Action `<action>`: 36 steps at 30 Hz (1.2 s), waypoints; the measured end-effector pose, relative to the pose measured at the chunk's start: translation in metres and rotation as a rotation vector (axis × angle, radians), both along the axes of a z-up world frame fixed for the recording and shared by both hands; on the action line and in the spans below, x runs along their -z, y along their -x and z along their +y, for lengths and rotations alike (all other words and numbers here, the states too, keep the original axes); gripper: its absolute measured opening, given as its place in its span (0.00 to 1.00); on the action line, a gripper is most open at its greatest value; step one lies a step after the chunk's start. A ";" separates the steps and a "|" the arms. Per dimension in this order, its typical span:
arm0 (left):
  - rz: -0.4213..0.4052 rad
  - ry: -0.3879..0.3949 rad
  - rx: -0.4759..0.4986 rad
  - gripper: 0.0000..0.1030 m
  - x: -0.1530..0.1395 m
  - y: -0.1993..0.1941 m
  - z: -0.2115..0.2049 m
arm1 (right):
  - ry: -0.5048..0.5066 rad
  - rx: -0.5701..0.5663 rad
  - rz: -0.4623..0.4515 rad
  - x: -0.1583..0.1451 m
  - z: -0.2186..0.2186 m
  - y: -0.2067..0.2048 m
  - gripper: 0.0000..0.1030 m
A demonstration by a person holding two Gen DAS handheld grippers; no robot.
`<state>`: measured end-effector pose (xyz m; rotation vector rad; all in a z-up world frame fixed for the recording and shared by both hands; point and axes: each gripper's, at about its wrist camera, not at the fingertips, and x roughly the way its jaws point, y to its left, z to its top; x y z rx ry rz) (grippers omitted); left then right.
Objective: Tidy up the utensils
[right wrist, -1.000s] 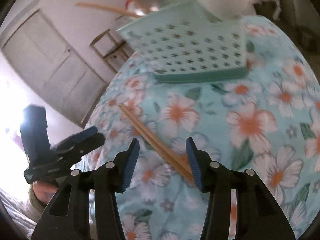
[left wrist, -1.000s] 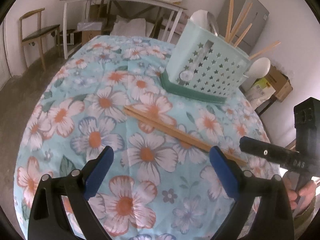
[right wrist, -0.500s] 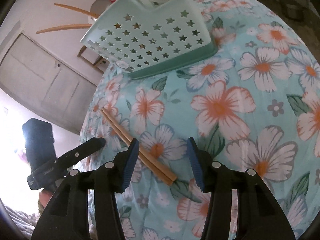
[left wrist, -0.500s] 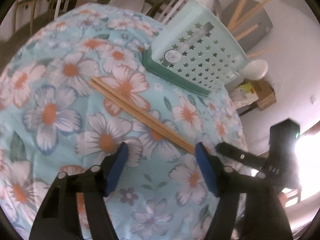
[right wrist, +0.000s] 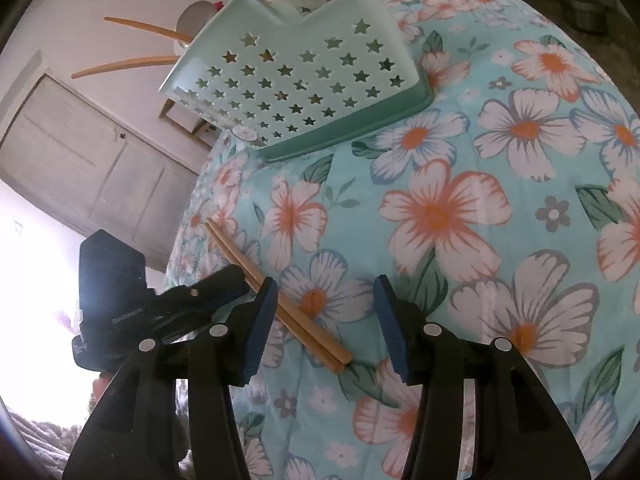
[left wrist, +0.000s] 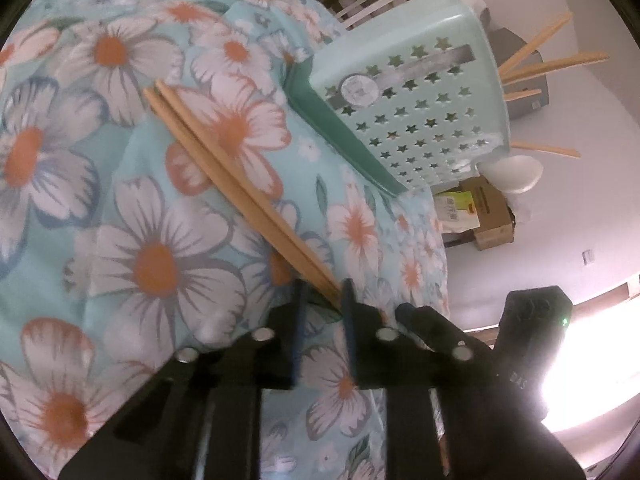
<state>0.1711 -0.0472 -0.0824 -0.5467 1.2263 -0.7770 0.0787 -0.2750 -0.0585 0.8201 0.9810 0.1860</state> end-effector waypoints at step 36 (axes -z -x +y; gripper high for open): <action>0.121 -0.032 0.082 0.00 -0.007 -0.006 0.012 | -0.025 0.027 -0.006 -0.003 -0.014 0.012 0.48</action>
